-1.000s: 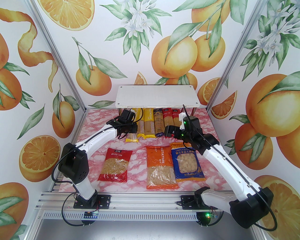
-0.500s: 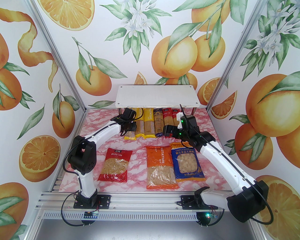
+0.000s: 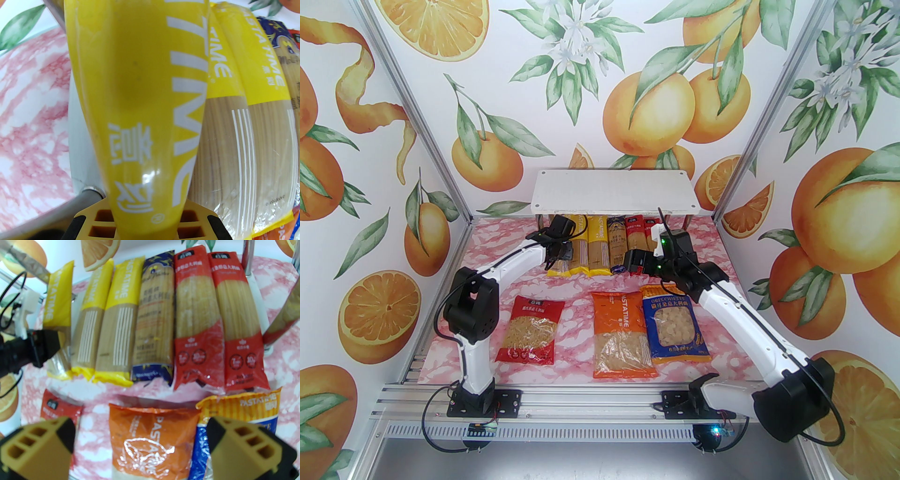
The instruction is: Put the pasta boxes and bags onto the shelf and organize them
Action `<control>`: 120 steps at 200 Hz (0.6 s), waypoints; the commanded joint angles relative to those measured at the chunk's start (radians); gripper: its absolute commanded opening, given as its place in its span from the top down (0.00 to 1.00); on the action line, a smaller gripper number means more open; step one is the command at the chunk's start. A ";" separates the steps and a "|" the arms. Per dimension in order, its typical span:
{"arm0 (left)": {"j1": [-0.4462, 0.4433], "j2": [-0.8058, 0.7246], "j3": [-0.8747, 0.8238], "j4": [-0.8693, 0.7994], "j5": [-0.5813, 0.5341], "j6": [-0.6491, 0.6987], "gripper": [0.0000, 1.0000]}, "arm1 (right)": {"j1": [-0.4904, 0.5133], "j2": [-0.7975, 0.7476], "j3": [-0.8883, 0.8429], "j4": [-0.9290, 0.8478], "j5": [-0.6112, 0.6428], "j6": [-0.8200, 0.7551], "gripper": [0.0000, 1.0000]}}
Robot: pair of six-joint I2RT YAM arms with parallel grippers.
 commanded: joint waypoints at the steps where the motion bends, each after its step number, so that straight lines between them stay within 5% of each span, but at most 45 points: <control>1: 0.013 0.017 0.107 0.081 -0.076 -0.056 0.99 | -0.005 0.003 0.011 0.015 -0.017 -0.013 0.02; 49: 0.012 0.072 0.127 0.065 -0.086 -0.090 0.88 | -0.005 -0.002 0.014 -0.006 -0.006 -0.033 0.01; 85: 0.011 0.078 0.128 0.067 -0.087 -0.082 0.42 | -0.005 -0.001 0.013 -0.005 -0.009 -0.032 0.01; 120: 0.011 0.073 0.129 0.069 -0.098 -0.057 0.31 | -0.005 -0.004 0.011 -0.007 -0.011 -0.032 0.01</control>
